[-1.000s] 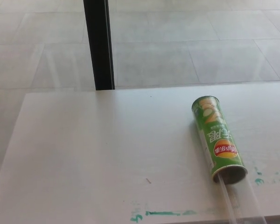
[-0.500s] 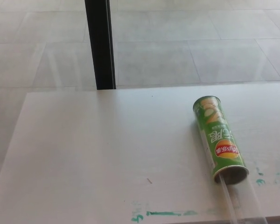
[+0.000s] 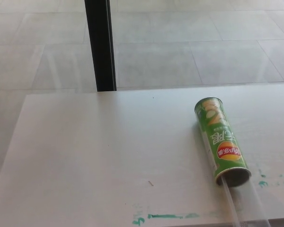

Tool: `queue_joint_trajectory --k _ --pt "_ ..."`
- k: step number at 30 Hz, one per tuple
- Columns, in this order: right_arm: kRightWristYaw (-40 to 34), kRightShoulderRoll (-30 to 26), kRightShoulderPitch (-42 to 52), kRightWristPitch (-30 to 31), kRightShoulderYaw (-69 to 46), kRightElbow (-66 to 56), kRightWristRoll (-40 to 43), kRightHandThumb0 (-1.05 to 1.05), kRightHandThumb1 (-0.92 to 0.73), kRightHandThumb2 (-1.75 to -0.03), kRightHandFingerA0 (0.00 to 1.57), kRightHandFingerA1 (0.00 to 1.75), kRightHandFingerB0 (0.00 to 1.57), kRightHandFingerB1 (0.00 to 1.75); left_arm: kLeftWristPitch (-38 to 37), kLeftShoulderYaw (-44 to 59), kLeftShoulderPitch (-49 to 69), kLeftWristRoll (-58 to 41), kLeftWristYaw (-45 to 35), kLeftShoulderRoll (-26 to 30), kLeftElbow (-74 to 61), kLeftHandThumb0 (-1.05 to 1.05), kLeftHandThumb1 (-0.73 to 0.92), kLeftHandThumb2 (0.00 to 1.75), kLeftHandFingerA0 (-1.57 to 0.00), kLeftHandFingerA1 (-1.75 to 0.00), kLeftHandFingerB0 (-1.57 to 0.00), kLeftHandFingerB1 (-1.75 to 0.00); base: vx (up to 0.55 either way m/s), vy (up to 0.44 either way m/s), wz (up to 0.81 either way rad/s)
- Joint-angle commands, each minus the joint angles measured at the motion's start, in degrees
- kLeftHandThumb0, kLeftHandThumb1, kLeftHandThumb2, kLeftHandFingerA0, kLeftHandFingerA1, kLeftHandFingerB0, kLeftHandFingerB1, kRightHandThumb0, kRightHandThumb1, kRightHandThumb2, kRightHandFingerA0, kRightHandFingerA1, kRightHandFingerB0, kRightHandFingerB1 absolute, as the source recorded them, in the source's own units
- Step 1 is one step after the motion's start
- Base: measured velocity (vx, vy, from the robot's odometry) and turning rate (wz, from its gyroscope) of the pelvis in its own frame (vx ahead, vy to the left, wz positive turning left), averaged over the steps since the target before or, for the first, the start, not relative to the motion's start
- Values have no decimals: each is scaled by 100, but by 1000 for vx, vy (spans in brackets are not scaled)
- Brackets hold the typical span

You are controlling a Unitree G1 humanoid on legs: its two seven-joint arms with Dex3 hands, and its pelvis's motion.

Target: Use the right hand as a fist to push the chips tray inside its container kept in the middle of the desk

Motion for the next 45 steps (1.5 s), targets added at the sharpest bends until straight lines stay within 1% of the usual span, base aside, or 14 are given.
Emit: queue_joint_trajectory --k 1,9,10,11,13,22,25,26,28,30,32,38,39,45 --pt "1679 -1105 924 -1077 550 -399 -871 -63 -86 -65 85 105 51 49 -149 99 36 -190 -64 336 93 -105 89 102 -65 -140 -35 -109 0 0 0" --pt "1681 -1752 1328 -2207 598 -281 -2082 -70 -87 -66 84 94 49 46 -63 220 -41 -303 -71 335 167 -104 79 124 -69 -127 -43 -103 0 0 0" --pt "1594 -1824 1296 -2592 509 -130 -2352 -69 -88 -66 82 94 49 48 -101 128 -7 -207 -97 355 138 -81 68 146 -83 -124 0 -74 0 0 0" --pt "1526 -1904 1321 -2643 435 -134 -2569 -69 -89 -67 81 96 49 47 -106 143 -8 -213 -67 348 126 -104 89 101 -63 -141 -34 -111 0 0 0" --pt "1374 -2005 1267 -2948 335 24 -2909 -66 -87 -66 79 99 51 49 -107 157 -7 -222 -67 345 131 -105 80 124 -68 -126 -43 -102 0 0 0" --pt "666 -2496 1183 -3844 63 772 -4302 -62 -83 -65 85 100 53 49 -157 93 6 -117 -117 362 114 -82 67 145 -81 -123 0 -74 0 0 0" --pt "347 -2564 1010 -3889 180 925 -4754 -65 -84 -65 89 107 55 51 -183 115 -6 -137 -115 346 125 -105 92 99 -61 -137 -39 -112 0 0 0" --pt "170 -2576 905 -4027 221 1059 -4926 -65 -83 -65 89 109 56 52 -233 73 -5 -94 -142 352 125 -90 72 151 -79 -125 0 -76 0 0 0" --pt "83 -2618 873 -4064 237 1127 -5049 -66 -84 -65 87 113 55 52 -69 226 -69 -258 -168 335 150 -84 64 143 -69 -118 0 -74 0 0 0" --pt "-102 -2748 728 -4002 365 1310 -5324 -67 -84 -66 83 121 51 49 -142 153 -30 -179 -132 335 112 -105 92 96 -57 -135 -32 -107 0 0 0" --pt "-165 -2841 601 -3963 465 1412 -5442 -68 -85 -66 83 122 50 48 -186 126 -34 -142 -108 361 110 -85 61 142 -81 -124 0 -75 0 0 0" --pt "-488 -3033 368 -3968 714 1764 -5829 -68 -86 -66 78 119 50 45 -82 139 -89 -178 -189 398 47 -105 92 100 -56 -133 -31 -105 0 0 0" --pt "-542 -3038 348 -3975 748 1798 -5873 -68 -87 -67 76 124 48 47 -96 152 -86 -192 -181 386 33 -79 65 144 -67 -115 0 -73 0 0 0" --pt "-814 -3021 179 -4124 1040 1993 -6104 -71 -92 -68 78 122 50 48 -107 212 -115 -260 -223 358 28 -80 65 143 -65 -115 0 -74 0 0 0"
